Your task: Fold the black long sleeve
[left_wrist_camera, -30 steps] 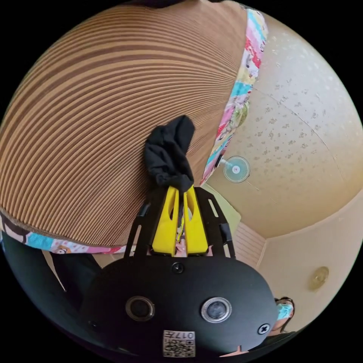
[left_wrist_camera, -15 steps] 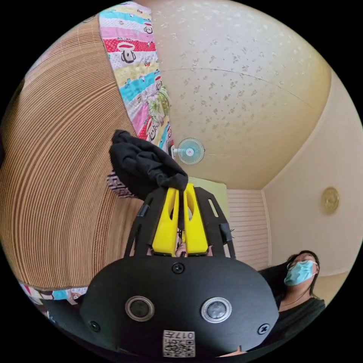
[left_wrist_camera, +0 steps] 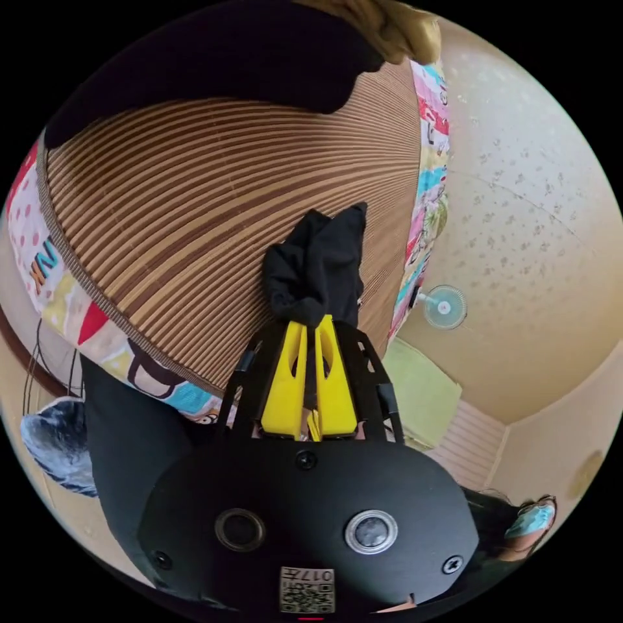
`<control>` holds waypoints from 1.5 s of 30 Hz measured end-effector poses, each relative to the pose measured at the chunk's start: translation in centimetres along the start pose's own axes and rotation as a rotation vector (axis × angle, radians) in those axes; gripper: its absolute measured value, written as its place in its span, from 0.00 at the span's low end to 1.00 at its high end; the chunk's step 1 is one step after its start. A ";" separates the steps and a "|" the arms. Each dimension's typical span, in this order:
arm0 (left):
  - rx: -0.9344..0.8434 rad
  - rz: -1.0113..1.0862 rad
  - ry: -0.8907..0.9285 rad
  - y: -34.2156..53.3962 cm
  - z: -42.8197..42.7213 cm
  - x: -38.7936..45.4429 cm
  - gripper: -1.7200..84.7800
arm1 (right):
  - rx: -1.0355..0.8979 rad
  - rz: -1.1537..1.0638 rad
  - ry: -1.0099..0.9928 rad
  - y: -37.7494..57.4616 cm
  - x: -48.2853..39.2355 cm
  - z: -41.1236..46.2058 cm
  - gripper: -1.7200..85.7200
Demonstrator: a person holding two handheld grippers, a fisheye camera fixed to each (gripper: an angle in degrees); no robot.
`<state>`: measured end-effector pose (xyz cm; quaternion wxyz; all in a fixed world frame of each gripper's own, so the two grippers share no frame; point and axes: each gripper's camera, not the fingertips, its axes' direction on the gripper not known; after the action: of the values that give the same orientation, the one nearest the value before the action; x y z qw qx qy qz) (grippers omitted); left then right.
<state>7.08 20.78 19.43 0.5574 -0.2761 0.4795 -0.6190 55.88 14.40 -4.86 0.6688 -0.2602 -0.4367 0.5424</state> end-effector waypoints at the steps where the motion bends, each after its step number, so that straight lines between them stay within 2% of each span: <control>1: -0.024 0.082 -0.035 0.1 0.7 2.3 0.01 | 0.006 -0.012 0.014 -0.7 -0.5 -0.9 0.04; 6: -0.202 0.608 -0.223 5.0 8.6 16.1 0.01 | 0.047 -0.009 -0.006 -3.0 -1.0 -4.1 0.04; 8: -0.342 0.884 -0.302 11.0 15.4 21.5 0.01 | 0.056 0.021 -0.020 -3.8 -0.4 -4.8 0.04; 11: -0.562 1.183 -0.397 20.1 24.3 24.1 0.02 | 0.071 0.075 -0.073 -4.4 0.8 -5.5 0.04; 14: -0.783 1.345 -0.516 28.0 31.7 21.7 0.03 | 0.090 0.117 -0.129 -4.8 2.1 -6.2 0.05; 16: -0.888 1.380 -0.577 31.0 34.5 19.1 0.07 | 0.092 0.136 -0.145 -5.1 2.7 -6.7 0.05; 19: -0.855 1.293 -0.546 31.4 34.3 16.4 0.08 | 0.079 0.158 -0.172 -5.9 3.7 -7.5 0.06; 22: -0.719 1.055 -0.483 27.4 31.1 13.9 0.11 | 0.070 0.167 -0.213 -6.6 4.6 -8.4 0.08; 26: -0.540 0.717 -0.522 20.8 27.0 8.7 0.15 | 0.057 0.181 -0.231 -7.6 5.6 -9.3 0.09; 27: -0.531 0.690 -0.527 20.3 26.8 8.1 0.16 | 0.057 0.185 -0.236 -7.7 5.7 -9.3 0.09; 33: -0.599 0.707 -0.612 19.6 28.3 6.3 0.18 | 0.047 0.251 -0.373 -8.7 7.1 -9.2 0.10; 37: -0.723 0.656 -0.634 19.8 30.1 4.2 0.16 | 0.043 0.296 -0.479 -9.2 8.0 -8.9 0.11; 40: -0.750 0.597 -0.531 19.7 29.5 4.6 0.07 | 0.077 0.296 -0.607 -9.5 8.7 -8.9 0.11; 45: -0.787 0.520 -0.201 20.4 26.0 8.9 0.06 | 0.096 0.358 -0.804 -9.3 9.3 -8.2 0.16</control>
<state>36.49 6.51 9.41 0.5906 -0.3955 0.6741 -0.2011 67.90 21.71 1.68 0.3527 -0.0689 -0.5846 0.7274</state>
